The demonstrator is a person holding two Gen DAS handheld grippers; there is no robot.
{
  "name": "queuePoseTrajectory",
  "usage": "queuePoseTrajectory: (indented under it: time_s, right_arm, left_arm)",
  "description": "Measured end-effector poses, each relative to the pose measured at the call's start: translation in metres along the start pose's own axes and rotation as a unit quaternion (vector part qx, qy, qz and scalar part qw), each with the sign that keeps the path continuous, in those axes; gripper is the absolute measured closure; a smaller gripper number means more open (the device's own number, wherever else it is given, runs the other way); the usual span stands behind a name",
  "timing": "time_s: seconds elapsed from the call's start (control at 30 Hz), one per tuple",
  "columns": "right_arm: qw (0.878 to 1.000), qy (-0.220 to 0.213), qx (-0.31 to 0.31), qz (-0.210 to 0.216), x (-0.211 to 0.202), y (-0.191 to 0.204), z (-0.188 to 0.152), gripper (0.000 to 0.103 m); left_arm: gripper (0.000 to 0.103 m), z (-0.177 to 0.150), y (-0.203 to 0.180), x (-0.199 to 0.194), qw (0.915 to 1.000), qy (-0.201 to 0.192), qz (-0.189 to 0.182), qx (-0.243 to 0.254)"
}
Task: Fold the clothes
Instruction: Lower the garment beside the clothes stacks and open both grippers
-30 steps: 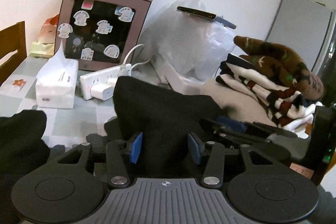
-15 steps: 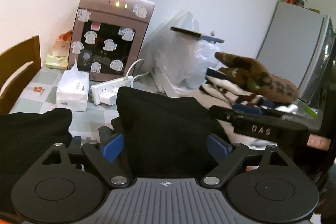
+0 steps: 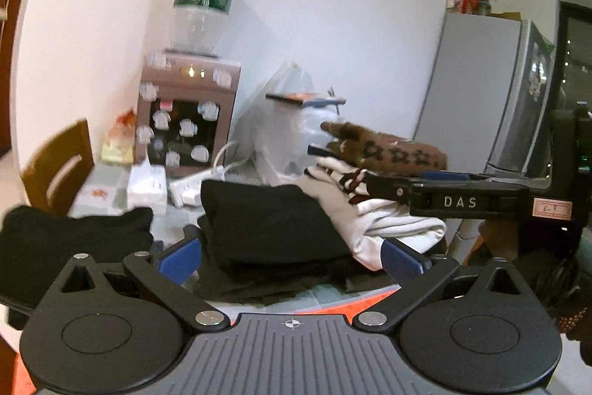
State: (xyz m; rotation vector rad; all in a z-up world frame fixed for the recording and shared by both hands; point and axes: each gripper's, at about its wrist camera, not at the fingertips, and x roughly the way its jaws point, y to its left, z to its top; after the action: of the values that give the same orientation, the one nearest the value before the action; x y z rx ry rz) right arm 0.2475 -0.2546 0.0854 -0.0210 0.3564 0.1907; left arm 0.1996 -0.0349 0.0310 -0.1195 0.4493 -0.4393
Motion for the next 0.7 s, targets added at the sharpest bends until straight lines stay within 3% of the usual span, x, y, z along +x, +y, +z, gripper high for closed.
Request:
queuePoseTrajectory:
  time_s: [0.43,0.7]
  right_arm:
    - [1.0,-0.008,0.03,-0.002,-0.13,0.037,-0.018,0.0]
    - [0.998,-0.004,0.05,-0.037,-0.188,0.065,-0.045,0.0]
  left_arm:
    - [0.0,-0.012,-0.034,-0.125,0.9953,-0.032,0.076,0.052]
    - [0.0,-0.036,-0.027,-0.184,0.9962,-0.021,0.071,0.044]
